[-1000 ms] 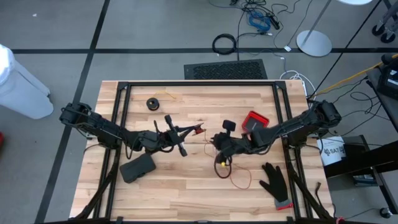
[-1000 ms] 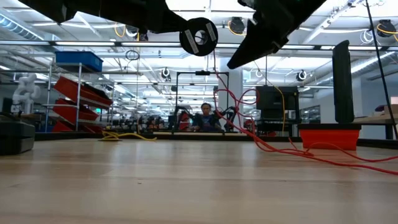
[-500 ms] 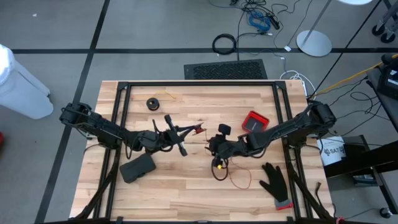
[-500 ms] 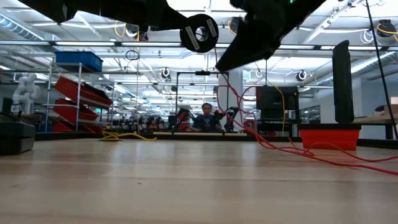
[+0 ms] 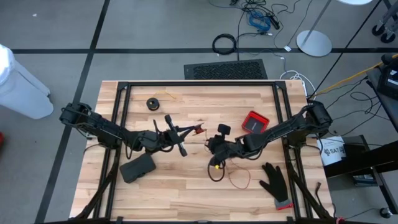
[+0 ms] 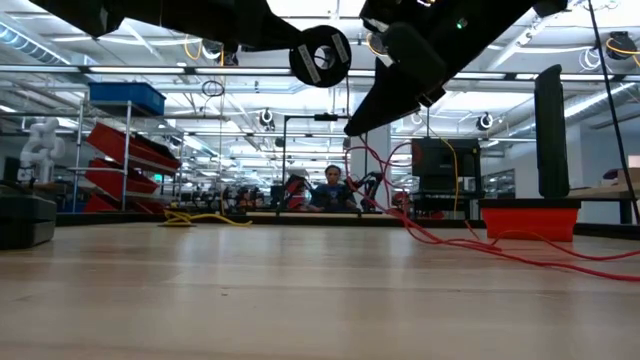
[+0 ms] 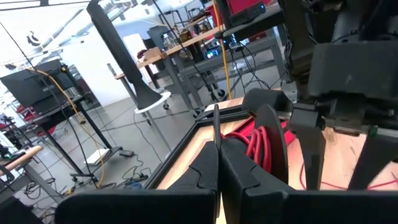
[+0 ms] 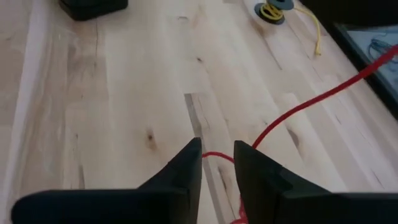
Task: Coil cords
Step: Coil the red wire onto the black spool
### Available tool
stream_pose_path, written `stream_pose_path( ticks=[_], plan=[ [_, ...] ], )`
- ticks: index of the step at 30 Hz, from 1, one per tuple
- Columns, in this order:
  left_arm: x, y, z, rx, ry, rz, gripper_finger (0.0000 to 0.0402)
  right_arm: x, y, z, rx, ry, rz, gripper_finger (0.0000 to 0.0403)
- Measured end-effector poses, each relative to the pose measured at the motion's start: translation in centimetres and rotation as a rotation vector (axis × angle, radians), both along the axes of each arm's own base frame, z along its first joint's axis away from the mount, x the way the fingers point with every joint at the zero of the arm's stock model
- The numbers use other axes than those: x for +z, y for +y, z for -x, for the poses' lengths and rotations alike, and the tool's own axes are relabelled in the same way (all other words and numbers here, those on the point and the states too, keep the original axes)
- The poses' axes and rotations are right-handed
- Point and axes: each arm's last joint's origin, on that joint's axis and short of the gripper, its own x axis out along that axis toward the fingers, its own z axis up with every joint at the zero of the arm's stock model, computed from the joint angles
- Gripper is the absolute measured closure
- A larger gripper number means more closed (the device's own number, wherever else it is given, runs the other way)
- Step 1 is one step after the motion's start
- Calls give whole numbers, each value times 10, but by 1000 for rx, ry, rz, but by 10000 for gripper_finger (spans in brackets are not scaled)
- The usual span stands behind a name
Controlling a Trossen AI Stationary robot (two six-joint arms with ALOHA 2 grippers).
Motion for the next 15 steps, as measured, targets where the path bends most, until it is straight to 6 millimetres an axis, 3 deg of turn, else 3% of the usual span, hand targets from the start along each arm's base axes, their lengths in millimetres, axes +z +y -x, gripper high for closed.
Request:
stream_pose_path(
  ticks=[15],
  plan=[
    [0,0,0,0,3,0,402,5,3,8,-3,28,51,339]
  ],
)
